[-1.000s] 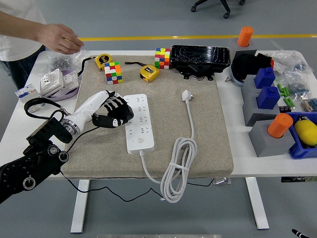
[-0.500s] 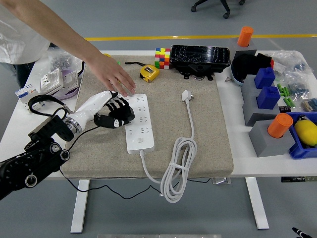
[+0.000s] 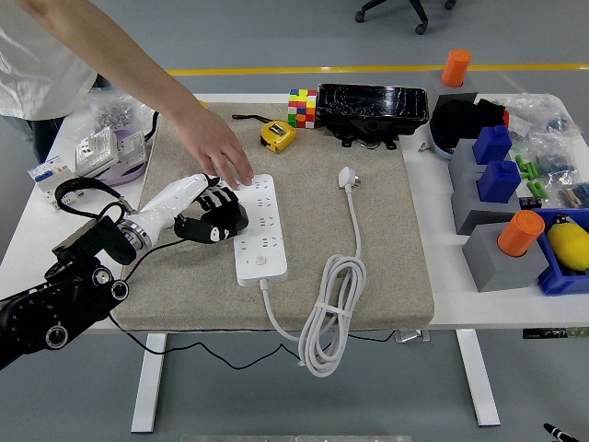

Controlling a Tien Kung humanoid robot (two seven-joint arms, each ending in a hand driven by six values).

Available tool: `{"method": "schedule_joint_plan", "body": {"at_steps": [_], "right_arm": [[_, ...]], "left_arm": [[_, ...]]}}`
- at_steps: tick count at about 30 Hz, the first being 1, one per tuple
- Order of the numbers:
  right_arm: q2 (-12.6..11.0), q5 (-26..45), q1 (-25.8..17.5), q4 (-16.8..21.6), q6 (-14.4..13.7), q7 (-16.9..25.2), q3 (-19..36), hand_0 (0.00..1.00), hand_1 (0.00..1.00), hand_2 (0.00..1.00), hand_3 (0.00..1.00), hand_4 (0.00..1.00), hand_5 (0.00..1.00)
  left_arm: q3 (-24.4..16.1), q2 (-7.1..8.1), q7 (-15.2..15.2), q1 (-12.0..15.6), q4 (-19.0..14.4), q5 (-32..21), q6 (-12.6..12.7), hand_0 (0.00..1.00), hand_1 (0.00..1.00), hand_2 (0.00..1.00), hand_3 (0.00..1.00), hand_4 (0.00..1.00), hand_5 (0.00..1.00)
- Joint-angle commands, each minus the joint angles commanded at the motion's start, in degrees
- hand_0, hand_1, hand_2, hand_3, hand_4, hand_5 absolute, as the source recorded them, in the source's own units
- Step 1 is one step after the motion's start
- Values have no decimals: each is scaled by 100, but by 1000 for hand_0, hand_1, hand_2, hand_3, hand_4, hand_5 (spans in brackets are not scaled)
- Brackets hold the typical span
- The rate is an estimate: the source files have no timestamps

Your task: Put the plug near the board,insert it into the board,press the button,pull the plug out

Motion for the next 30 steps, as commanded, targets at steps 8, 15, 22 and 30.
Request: {"method": "schedule_joint_plan", "body": {"at_steps": [8,15,22,30], "right_arm": [[9,1,-15,-4,3,-1,-9,676,681,676,567,921,517],[8,-3,-16,-2,1,-2,5,677,681,677,567,922,517],[13,-6,-23,-5,1,-4,19,677,681,676,567,921,517],[20,-10,-34,3,1,-3,24,678,681,676,567,922,517]], "left_arm": [[45,-8,24,-34,49,37,-22,488,458,529,580,680,2],[53,-22,111,-69,63,92,-88,547,515,571,588,694,2],[48,-31,255,-70,80,199,-220,675,666,624,606,793,2],[8,-26,276,-43,73,245,-217,748,789,795,804,968,61]]}}
